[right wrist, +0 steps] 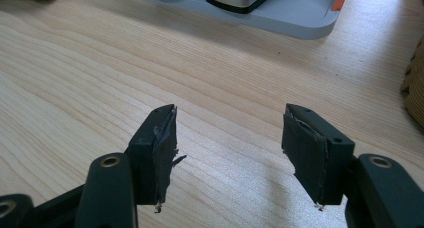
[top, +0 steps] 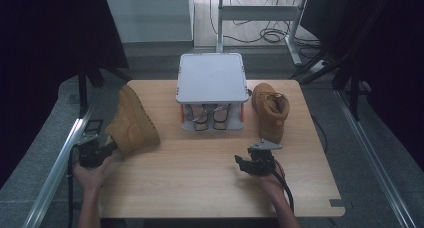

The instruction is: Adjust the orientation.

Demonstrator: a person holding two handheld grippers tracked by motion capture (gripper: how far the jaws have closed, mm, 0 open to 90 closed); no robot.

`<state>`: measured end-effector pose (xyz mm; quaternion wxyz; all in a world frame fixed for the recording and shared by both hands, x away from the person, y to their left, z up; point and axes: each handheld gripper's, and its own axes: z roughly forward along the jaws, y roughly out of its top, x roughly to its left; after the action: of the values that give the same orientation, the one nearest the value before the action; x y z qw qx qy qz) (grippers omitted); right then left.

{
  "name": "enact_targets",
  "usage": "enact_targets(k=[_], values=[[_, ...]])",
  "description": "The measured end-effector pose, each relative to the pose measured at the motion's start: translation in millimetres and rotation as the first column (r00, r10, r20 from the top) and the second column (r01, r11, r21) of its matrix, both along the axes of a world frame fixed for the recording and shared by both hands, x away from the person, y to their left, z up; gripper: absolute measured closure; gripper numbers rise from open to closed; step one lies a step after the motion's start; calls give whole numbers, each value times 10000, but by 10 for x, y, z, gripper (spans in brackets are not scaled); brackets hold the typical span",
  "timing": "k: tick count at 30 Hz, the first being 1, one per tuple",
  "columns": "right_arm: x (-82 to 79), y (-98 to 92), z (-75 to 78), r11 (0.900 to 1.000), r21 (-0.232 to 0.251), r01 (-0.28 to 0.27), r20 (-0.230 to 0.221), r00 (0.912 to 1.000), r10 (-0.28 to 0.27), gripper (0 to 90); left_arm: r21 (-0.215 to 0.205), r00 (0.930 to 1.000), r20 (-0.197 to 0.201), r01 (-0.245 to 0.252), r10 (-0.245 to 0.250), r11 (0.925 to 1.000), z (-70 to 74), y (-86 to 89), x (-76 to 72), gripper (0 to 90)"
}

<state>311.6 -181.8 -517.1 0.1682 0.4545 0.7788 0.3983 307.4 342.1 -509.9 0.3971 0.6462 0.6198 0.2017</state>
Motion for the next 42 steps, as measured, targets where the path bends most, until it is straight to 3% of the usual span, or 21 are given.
enact_targets(k=[14, 34, 42], values=[[-6, -47, 31, 9999, 104, 131, 56, 9999, -132, 394, 231, 9994, 21, 340, -341, 9992, 166, -68, 96, 900], [-5, -73, 27, 9993, 174, 333, 11, 9994, -333, 394, 465, 9983, -121, 579, -574, 9972, 233, -191, 246, 900], [-6, -109, 36, 9969, 393, 677, 74, 9977, -681, 396, 558, 9974, -143, 712, -705, 9959, 272, -256, 308, 900]])
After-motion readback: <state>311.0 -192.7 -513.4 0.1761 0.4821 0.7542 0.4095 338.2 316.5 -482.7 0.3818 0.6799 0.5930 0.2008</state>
